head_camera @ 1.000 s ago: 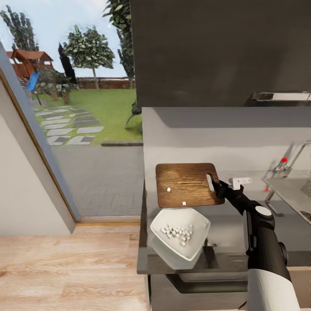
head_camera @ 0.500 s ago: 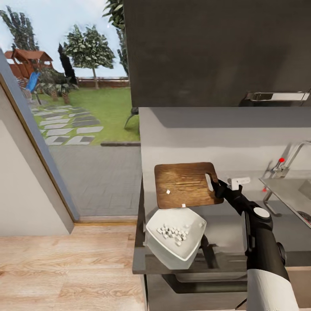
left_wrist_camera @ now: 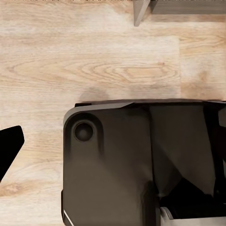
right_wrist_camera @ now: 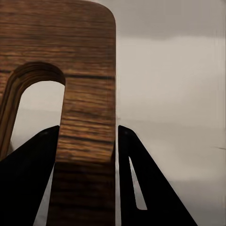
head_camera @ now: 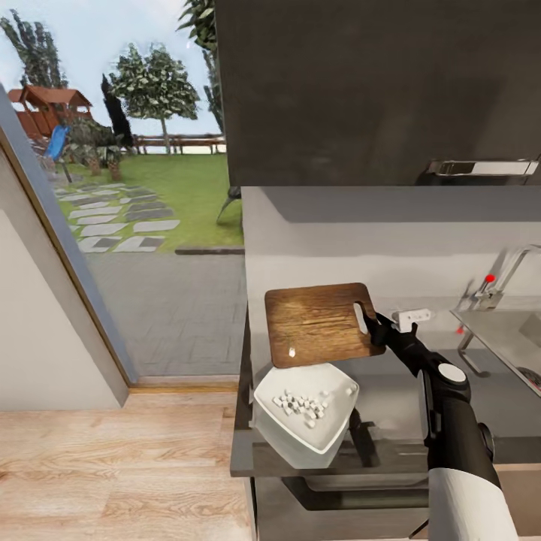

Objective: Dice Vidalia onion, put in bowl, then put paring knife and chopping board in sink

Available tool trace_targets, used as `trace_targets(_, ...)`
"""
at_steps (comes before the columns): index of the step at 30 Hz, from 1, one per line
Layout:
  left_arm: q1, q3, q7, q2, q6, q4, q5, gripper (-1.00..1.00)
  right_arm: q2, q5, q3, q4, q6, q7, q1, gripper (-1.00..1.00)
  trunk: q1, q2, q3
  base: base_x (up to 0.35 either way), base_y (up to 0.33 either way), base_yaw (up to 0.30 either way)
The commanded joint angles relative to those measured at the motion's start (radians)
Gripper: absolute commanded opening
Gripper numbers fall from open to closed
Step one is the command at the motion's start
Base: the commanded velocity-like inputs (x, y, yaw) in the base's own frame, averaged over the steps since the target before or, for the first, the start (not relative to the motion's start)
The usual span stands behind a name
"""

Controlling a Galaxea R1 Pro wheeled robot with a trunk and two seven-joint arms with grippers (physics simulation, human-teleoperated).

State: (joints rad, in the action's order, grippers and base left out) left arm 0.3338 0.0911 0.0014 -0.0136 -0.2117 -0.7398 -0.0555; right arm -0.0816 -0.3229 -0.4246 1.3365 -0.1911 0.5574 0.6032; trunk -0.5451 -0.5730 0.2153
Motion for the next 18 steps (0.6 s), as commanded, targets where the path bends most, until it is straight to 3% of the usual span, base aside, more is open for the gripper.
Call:
trace_targets(1, 0.000, 0.002, 0.000, 0.001, -0.002, -0.001, -0.006, 1.00, -0.001, -0.006, -0.004, 0.001, -0.003, 0.011, 0.001, -1.00, 0.000, -0.001, 0.001, 0.000, 0.000, 0.000)
trace_targets(12, 0.000, 0.002, 0.000, 0.001, -0.002, 0.001, -0.006, 1.00, 0.002, -0.006, -0.007, 0.003, -0.004, 0.013, 0.001, -1.00, 0.000, -0.001, 0.001, 0.000, -0.005, 0.000)
trace_targets(15, 0.001, 0.001, 0.004, 0.000, -0.002, 0.001, -0.006, 1.00, -0.001, 0.002, -0.007, 0.003, -0.016, 0.007, 0.001, -1.00, 0.000, -0.001, 0.001, 0.000, -0.226, 0.000)
trace_targets(18, 0.000, 0.001, 0.005, 0.000, -0.002, 0.002, -0.006, 1.00, -0.003, 0.011, -0.008, 0.015, -0.102, 0.005, 0.001, -1.00, 0.000, -0.001, 0.001, 0.000, -0.304, 0.000)
